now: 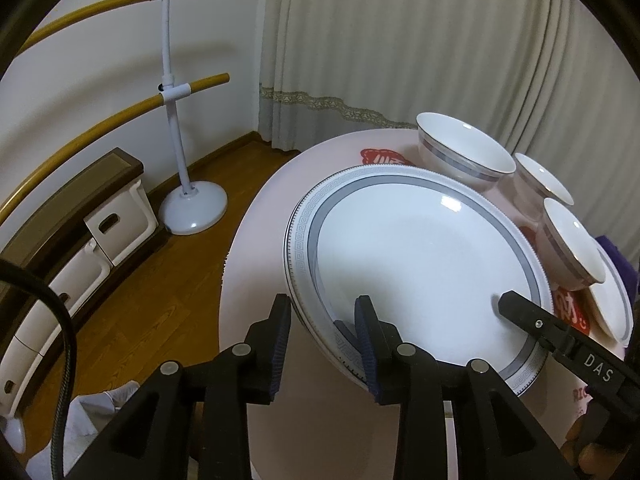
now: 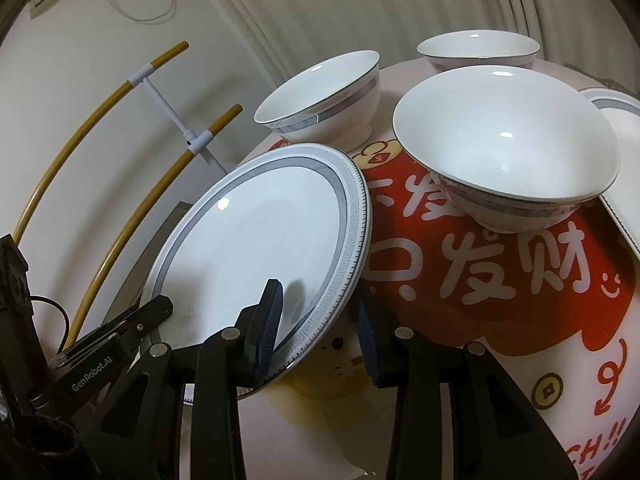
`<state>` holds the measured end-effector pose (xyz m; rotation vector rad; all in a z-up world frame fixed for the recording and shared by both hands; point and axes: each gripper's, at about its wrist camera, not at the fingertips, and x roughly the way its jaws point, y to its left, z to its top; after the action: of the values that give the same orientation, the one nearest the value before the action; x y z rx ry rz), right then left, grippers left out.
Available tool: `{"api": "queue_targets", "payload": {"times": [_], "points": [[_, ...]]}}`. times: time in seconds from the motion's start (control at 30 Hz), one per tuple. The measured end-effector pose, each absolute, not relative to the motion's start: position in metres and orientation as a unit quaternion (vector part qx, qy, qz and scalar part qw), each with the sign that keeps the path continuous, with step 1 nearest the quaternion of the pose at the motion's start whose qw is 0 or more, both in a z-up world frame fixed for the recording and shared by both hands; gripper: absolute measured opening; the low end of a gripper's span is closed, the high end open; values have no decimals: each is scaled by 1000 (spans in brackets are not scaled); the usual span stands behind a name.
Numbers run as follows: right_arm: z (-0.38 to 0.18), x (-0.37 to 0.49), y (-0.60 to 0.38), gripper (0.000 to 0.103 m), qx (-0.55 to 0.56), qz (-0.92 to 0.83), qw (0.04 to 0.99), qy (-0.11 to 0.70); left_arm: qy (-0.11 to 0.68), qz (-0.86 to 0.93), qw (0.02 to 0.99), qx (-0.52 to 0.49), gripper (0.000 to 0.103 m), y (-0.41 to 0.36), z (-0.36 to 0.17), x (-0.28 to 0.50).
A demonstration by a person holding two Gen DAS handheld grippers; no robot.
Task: Organize plates and bowls
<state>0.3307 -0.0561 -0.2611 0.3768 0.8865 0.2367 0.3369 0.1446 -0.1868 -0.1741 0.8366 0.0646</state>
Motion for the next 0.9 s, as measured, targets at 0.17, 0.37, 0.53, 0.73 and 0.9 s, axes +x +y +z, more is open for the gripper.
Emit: {"api": "queue_targets", "payload": {"times": [0.17,0.37,0.53,0.73,0.9], "points": [[-261,331,-56,37,183,111,878,427,409,35,908,-86,44,146,-188,337],[-259,322,-56,45,169,100,882,429,414,41,905,-93,60,146,-186,332],[-252,311,-60,48,168,99,885,423,409,38,907,-86,60,139,-177,319],[-239,291,-68,48,165,93,892,411,384,32,920,-76,62,123,-155,287],[-222,268,-81,50,162,90,901,393,354,19,933,-64,66,101,-136,260]]}}
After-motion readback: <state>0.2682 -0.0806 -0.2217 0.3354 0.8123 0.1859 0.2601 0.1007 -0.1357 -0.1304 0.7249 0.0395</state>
